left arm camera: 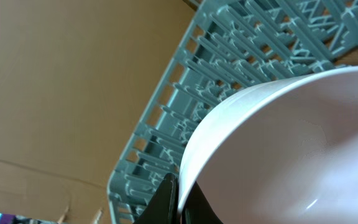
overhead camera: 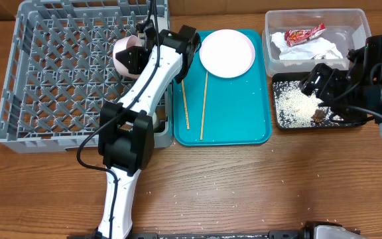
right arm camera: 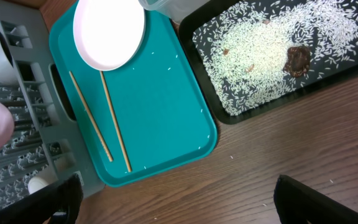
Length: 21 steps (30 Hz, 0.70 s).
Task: Sort waste into correct bins and load items into the dishwasher
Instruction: 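Carry the pink bowl into the dish rack and release it, then reach the left gripper to the white plate and grasp its edge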
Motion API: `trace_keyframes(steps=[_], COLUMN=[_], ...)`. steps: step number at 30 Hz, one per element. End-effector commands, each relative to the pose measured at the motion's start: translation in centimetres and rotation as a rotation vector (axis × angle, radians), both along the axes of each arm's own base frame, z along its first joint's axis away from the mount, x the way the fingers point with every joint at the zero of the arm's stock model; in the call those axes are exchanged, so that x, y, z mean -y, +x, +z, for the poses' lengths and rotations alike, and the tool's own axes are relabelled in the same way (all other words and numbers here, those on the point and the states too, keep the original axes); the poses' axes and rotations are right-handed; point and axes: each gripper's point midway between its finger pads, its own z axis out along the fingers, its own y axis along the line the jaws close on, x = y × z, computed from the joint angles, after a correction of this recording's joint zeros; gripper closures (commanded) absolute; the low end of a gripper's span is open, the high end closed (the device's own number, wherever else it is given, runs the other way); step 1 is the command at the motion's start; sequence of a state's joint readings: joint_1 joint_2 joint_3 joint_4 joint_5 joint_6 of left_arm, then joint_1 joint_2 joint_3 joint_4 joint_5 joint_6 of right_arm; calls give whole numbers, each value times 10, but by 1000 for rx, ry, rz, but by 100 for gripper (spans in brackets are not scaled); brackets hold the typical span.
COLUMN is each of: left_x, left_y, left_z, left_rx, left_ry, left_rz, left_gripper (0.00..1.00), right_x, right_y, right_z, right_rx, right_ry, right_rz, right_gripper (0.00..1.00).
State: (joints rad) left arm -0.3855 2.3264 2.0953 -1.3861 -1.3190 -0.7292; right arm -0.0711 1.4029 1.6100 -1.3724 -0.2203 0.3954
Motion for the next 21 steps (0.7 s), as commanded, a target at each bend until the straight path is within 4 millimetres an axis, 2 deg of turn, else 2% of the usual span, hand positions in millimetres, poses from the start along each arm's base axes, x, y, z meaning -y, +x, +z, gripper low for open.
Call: trace_keyframes(steps=[1,4,8,13,18,21], left_x=[14,24,19,22,26,25], left_y=[2,2,-2,-3,-3,-4], left_z=[11,9,2,12,12,2], left_rx=[14,23,-8,9,9,-12], left_ry=[96,101,160,259,262,223], left_rz=[-43,-64,-64,-81,-91,-88], left_gripper=[96,96,96,96,96,96], right_x=[2,2,2,2,2,2], right_y=[2,2,2,2,2,2], right_z=[5,5,5,5,5,5], right_rx=[19,19,19,19,19,19], right_ry=[-12,-12,-12,-12,-12,-12], right_rz=[-3,-3,-3,-3,-3,-3], right_gripper=[0,0,0,0,0,0])
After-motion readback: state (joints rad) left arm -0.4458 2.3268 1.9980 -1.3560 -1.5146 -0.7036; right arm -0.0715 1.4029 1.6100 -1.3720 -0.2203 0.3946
